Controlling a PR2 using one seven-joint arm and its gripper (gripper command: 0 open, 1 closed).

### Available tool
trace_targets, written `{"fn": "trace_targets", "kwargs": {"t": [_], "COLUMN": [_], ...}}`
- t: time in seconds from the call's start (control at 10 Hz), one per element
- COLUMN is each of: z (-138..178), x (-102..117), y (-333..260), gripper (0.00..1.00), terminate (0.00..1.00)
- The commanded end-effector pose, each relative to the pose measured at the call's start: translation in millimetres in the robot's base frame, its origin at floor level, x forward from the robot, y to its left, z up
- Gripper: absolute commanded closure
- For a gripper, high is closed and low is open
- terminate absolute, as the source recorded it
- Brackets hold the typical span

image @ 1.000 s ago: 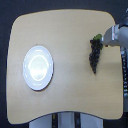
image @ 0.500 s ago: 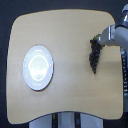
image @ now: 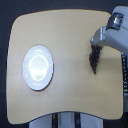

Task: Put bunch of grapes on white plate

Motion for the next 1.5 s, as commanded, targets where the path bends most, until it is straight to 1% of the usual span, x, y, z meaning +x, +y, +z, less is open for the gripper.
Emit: {"fn": "trace_targets", "kwargs": {"t": [0.0,0.3,0.4,0.8,1.2,1.4], "z": [-53.2,-78.9,-84.8,-105.5,-124.9,-137.5], "x": [17.6,19.7,23.1,25.4,11.6,16.4], "y": [16.5,34.4,33.9,28.2,23.4,25.0], "gripper": [0.00,0.00,0.00,0.00,0.00,0.00], "terminate": [0.00,0.00,0.00,0.00,0.00,0.00]}}
